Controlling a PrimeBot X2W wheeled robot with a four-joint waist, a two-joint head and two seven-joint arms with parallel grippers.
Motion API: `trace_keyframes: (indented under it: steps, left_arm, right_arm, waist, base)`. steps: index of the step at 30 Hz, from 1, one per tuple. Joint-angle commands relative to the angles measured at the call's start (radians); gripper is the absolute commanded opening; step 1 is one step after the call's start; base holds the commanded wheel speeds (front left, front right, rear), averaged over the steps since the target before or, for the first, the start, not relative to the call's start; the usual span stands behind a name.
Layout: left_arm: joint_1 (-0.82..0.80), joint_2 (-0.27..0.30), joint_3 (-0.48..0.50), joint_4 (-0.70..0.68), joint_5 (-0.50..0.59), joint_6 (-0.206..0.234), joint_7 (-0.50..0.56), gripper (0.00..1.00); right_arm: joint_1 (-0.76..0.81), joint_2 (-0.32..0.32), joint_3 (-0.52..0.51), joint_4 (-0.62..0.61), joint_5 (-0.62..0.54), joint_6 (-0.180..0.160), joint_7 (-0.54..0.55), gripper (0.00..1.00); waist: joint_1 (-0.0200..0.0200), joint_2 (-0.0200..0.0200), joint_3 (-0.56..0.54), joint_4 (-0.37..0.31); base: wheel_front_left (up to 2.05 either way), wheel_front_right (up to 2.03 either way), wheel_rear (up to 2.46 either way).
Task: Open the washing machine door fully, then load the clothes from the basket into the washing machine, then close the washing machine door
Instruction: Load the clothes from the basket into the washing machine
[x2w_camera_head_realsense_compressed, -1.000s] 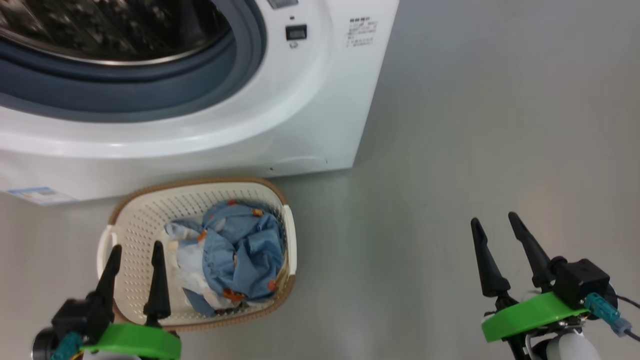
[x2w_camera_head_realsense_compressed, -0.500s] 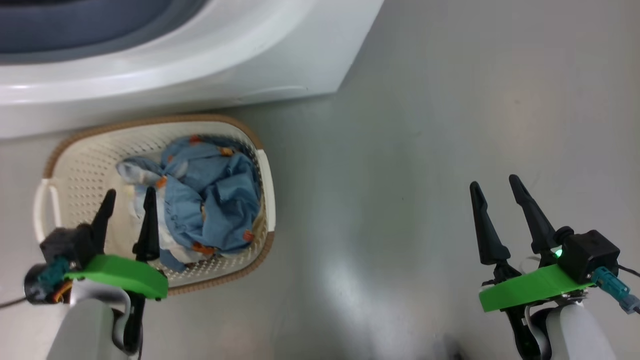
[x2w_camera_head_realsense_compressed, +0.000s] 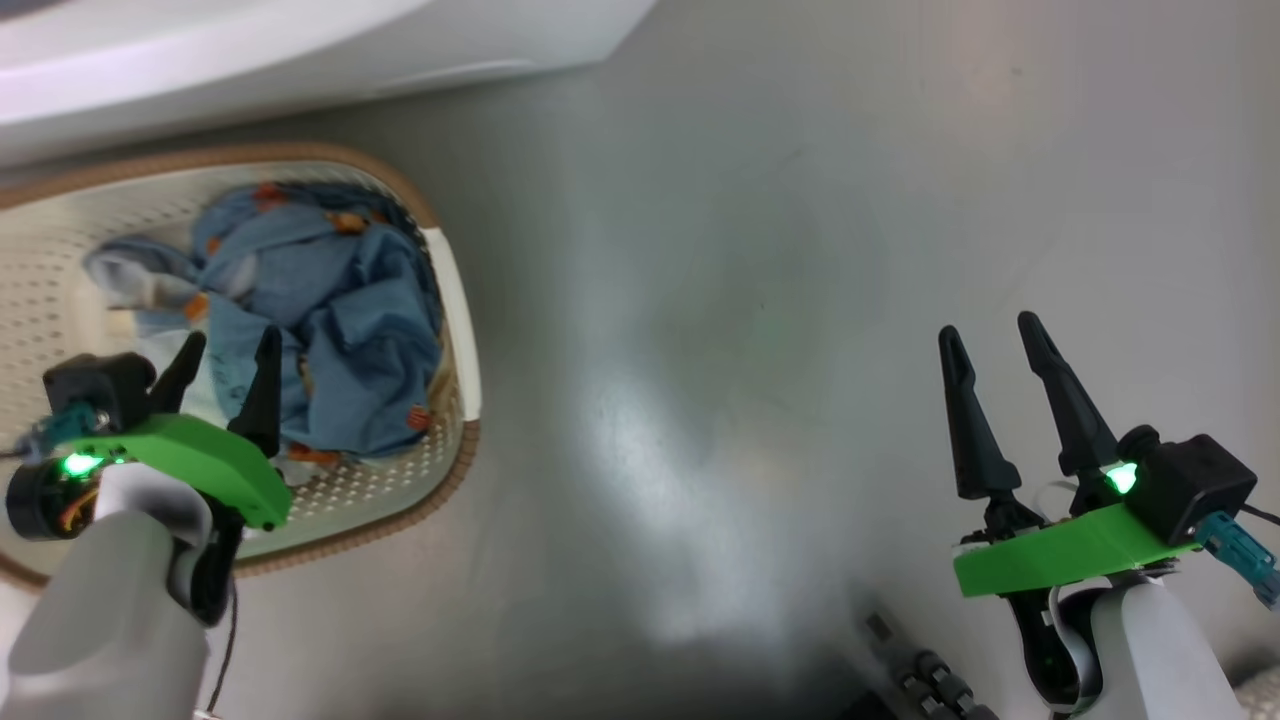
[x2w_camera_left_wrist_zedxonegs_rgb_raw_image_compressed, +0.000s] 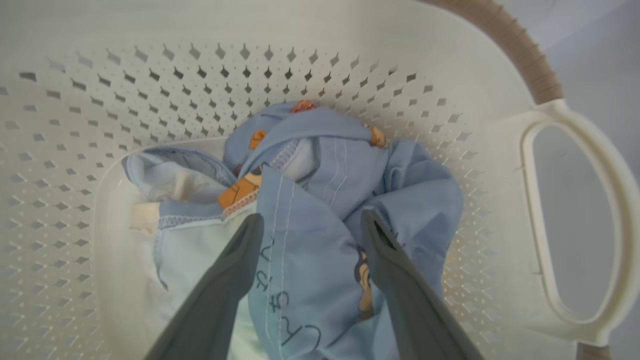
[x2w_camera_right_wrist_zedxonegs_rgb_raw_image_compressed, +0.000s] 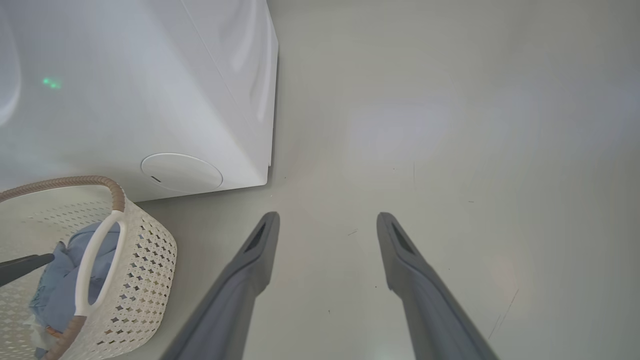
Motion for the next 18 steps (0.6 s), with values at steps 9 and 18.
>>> trace_keyframes:
  steps: [9,18]
  left_arm:
    - [-0.080,0.097,-0.097,0.084,-0.131,-0.003,0.129,1.00]
    - [-0.180,0.141,-0.162,0.149,-0.162,-0.003,0.202,1.00]
  right_arm:
    - [-0.002,-0.002,0.050,-0.026,0.045,0.003,-0.007,1.00]
    - [-0.011,-0.002,0.068,-0.028,0.075,0.003,-0.007,1.00]
  waist:
    - [0.0000,-0.0001,0.104,-0.061]
    - [0.0000,-0.0001,0.156,-0.087]
  base:
    - [0.00,0.00,0.00]
    - [0.00,0.00,0.00]
